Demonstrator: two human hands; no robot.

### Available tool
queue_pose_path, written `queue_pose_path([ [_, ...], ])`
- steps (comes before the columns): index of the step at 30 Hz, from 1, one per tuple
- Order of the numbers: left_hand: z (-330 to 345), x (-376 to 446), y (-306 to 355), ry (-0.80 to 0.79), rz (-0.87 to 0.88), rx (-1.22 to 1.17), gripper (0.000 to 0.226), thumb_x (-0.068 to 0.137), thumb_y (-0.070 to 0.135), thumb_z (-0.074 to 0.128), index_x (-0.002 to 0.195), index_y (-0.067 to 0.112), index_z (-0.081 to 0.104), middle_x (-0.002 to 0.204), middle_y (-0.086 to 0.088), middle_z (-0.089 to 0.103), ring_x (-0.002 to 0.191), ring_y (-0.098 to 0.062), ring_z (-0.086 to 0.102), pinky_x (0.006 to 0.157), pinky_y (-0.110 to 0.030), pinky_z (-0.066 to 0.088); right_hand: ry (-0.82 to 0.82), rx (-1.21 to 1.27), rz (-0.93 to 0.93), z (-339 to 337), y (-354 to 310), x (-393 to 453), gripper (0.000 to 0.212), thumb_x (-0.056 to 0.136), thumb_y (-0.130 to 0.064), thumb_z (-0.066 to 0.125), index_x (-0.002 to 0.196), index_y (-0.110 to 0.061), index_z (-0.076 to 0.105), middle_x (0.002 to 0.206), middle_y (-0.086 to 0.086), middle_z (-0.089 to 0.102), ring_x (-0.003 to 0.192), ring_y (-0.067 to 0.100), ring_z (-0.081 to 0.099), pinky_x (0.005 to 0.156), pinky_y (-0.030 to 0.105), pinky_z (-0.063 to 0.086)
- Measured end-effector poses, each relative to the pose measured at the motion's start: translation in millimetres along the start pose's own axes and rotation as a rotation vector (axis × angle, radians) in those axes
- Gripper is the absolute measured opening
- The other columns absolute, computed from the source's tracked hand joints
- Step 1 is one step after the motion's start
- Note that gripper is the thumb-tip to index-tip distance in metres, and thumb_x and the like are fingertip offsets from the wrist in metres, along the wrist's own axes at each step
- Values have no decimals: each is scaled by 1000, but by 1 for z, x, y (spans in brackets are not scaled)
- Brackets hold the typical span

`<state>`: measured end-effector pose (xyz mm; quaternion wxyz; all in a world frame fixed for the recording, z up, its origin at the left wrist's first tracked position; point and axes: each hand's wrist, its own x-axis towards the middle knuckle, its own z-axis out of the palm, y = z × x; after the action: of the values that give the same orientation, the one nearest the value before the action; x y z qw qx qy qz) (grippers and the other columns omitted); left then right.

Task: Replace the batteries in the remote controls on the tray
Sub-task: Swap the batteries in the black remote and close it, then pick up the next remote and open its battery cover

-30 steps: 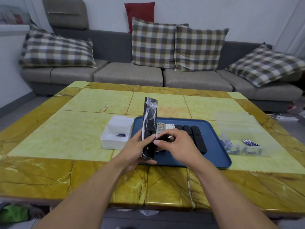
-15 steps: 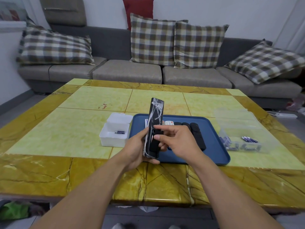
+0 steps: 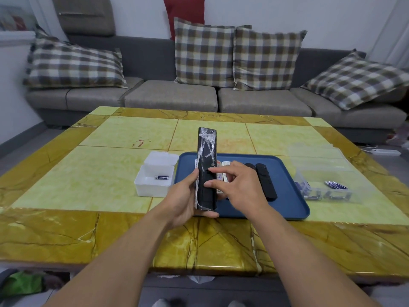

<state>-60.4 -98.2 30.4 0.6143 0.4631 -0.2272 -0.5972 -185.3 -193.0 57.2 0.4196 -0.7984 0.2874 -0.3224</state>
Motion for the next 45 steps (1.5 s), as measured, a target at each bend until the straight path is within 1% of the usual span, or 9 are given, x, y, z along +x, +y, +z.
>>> queue_pose_path([
  [8,-6,2,-1,19,-9,63,55,105,56,28,136,23,60,128,-16,68,118,-35,66,65,-46,63,29,-72,114,3,8,2,43,67,-39,90,86,-17,57,65,-4,36,53,8,31,39,11,30],
  [12,-2,1,1,103,69,88,48,105,55,33,132,31,64,130,-11,68,120,-39,63,76,-56,60,74,-108,97,8,15,6,30,74,-50,81,89,-31,63,67,-6,45,55,6,39,51,20,34],
  [15,1,-1,0,167,160,197,33,105,47,43,134,45,58,128,-2,67,112,-32,66,78,-61,59,74,-75,42,11,15,7,13,90,-44,68,101,-37,70,81,-13,59,70,-3,54,63,17,40],
  [18,1,-2,-3,343,253,426,52,94,45,66,140,57,46,107,6,67,97,-20,69,72,-51,62,-8,68,85,14,11,6,27,103,-42,47,113,-33,69,88,-18,65,78,-6,58,69,14,41],
  [21,-1,1,-8,617,389,774,56,84,53,72,136,50,51,87,15,69,77,-12,71,73,-36,60,-106,21,151,18,16,9,36,105,-44,40,123,-29,67,106,-14,64,97,1,58,80,18,41],
  [25,-4,3,-10,808,293,1104,47,90,57,54,133,39,53,99,6,71,94,-22,67,78,-32,51,-95,-273,161,25,36,14,31,99,-29,54,128,-34,64,129,-8,57,115,12,56,97,32,48],
  [30,-8,12,-13,803,192,1314,56,93,58,42,144,34,41,119,-5,63,106,-31,63,86,-39,50,-209,-635,-4,32,44,13,42,98,-32,54,141,-32,53,144,-10,50,134,19,37,110,40,35],
  [36,-8,19,-17,790,49,1444,53,99,51,41,140,18,45,123,-16,58,113,-35,60,92,-40,47,-434,-714,8,41,53,15,52,100,-41,48,150,-37,36,162,-13,25,151,23,12,121,44,12],
  [45,-9,28,-17,794,10,1643,51,101,50,41,141,20,46,131,-10,50,115,-32,60,88,-38,47,-388,-672,0,36,65,23,58,92,-42,64,147,-39,44,158,-18,32,148,18,19,119,38,15],
])
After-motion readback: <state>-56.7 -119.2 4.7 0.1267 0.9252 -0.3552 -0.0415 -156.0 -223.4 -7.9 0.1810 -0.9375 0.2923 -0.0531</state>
